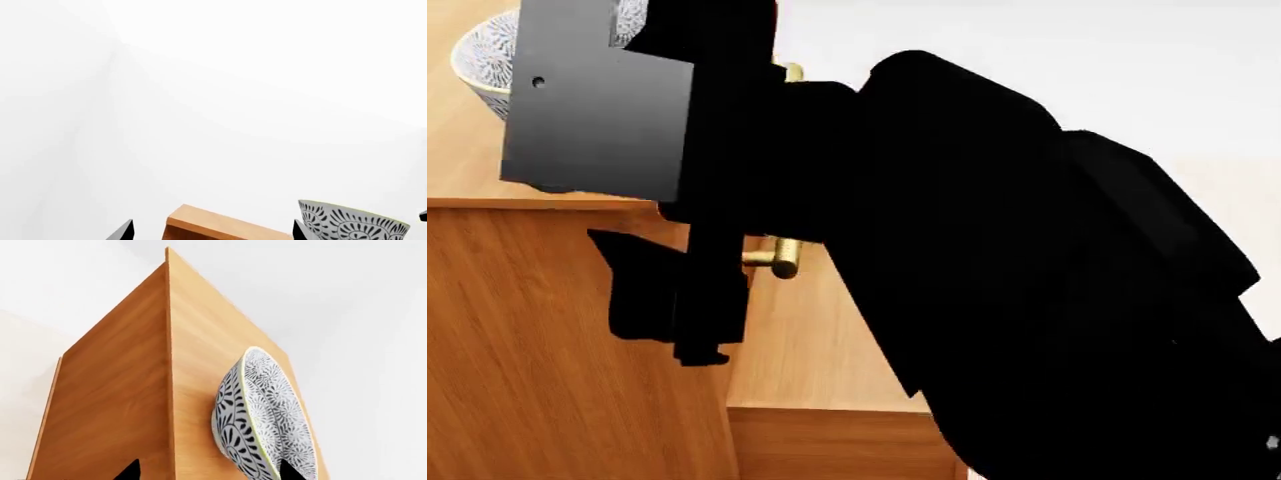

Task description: Put the bowl on top of the cabinet.

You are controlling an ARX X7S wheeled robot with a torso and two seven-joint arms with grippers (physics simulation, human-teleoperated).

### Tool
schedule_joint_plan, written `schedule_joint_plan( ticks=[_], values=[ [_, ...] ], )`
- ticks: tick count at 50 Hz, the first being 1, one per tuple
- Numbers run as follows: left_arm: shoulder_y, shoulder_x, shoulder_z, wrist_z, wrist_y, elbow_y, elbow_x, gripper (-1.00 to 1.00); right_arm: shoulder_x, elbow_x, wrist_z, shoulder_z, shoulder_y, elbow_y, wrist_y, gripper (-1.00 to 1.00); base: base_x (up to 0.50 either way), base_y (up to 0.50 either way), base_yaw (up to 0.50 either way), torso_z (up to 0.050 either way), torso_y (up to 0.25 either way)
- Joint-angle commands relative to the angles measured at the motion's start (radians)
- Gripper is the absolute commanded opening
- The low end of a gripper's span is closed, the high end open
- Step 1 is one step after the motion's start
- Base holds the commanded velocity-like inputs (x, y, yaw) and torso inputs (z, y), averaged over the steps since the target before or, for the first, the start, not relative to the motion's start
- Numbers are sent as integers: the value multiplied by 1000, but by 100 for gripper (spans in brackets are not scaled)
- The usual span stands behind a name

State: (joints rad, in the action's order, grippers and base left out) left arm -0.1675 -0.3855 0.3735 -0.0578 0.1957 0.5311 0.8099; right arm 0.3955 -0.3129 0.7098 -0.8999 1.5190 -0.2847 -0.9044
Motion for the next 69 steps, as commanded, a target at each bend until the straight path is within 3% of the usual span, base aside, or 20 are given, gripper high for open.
schedule_joint_plan(
  ticks=[1,12,15,42,58,69],
  values=[
    [4,-6,-5,4,-4,6,3,100,192,-131,-134,196,-229,-440,-85,100,0,0,0,0,0],
    [5,-9,-10,7,-5,9,3,100,291,-218,-298,365,-536,-658,-75,100,0,0,0,0,0],
    [4,-9,-11,6,-4,10,1,100,317,-175,-332,355,-577,-647,-54,100,0,0,0,0,0],
    [2,-11,-14,5,3,5,3,100,452,-367,-597,868,-1211,-709,166,100,0,0,0,0,0],
    [0,-14,-15,9,5,9,0,100,368,-512,-634,1297,-1552,-656,337,100,0,0,0,0,0],
    [-1,-15,-12,11,8,5,4,100,259,-538,-666,1443,-1624,-563,406,100,0,0,0,0,0]
  ],
)
